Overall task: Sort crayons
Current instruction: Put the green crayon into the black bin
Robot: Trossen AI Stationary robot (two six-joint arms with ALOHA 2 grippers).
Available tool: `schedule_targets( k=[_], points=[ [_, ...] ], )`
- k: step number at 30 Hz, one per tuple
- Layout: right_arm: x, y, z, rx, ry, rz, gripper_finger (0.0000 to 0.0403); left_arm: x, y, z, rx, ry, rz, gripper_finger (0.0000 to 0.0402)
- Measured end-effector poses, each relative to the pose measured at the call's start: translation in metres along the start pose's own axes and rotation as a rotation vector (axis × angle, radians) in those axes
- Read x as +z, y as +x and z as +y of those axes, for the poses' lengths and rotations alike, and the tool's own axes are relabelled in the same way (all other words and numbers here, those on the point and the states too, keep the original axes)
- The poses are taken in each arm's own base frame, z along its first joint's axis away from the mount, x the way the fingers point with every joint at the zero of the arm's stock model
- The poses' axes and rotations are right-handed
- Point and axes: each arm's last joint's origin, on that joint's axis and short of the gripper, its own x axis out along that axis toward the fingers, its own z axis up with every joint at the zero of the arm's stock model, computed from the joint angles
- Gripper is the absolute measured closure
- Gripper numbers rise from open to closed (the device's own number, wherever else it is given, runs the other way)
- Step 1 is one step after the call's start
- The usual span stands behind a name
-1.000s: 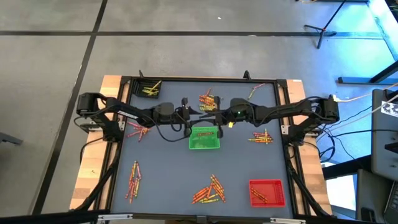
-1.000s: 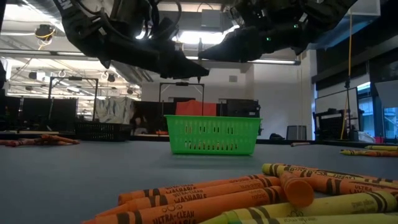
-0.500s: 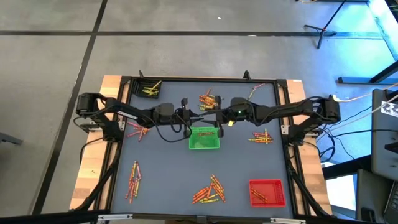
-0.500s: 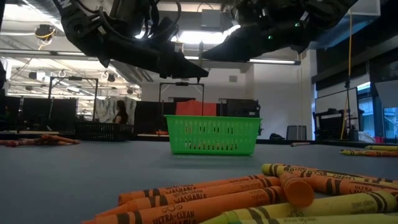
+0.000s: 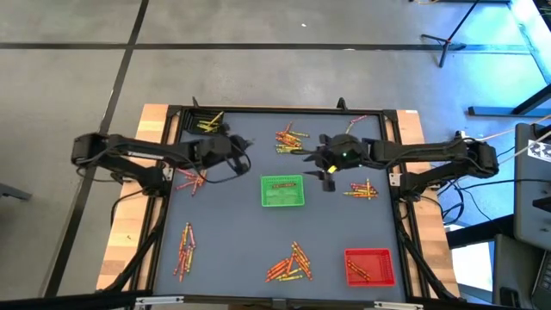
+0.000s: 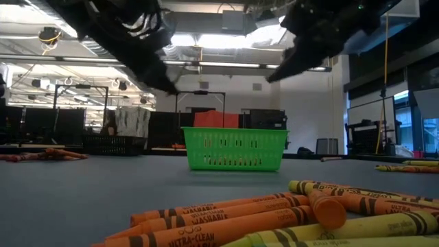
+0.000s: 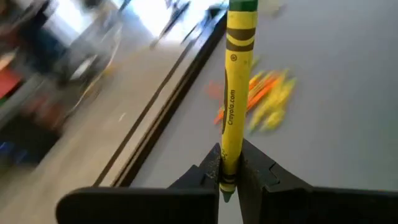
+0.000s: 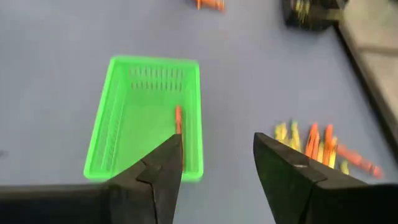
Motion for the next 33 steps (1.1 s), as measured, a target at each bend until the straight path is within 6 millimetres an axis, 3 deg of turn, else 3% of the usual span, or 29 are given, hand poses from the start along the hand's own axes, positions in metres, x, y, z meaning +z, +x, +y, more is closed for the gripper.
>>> schedule_targets(
  k=[11, 16, 21, 29, 33],
  points=[
    [-0.005, 0.0, 0.001, -0.008, 0.039, 0.049, 0.0207, -0.046, 0.01, 0.063, 0.208, -0.115, 0.406, 0.0388],
    [-0.004, 0.0, 0.0, -0.009, 0.037, 0.043, 0.0207, -0.061, 0.016, 0.096, 0.289, -0.189, 0.482, 0.0388],
    [-0.004, 0.001, 0.0, -0.009, 0.037, 0.043, 0.0207, -0.077, 0.022, 0.119, 0.265, -0.276, 0.538, 0.0388],
    [-0.004, 0.001, 0.0, -0.009, 0.036, 0.044, 0.0207, -0.094, 0.029, 0.133, 0.261, -0.34, 0.608, 0.0385],
    [-0.004, 0.001, 0.0, -0.009, 0.036, 0.043, 0.0207, -0.098, 0.031, 0.135, 0.269, -0.35, 0.625, 0.0356]
  ],
)
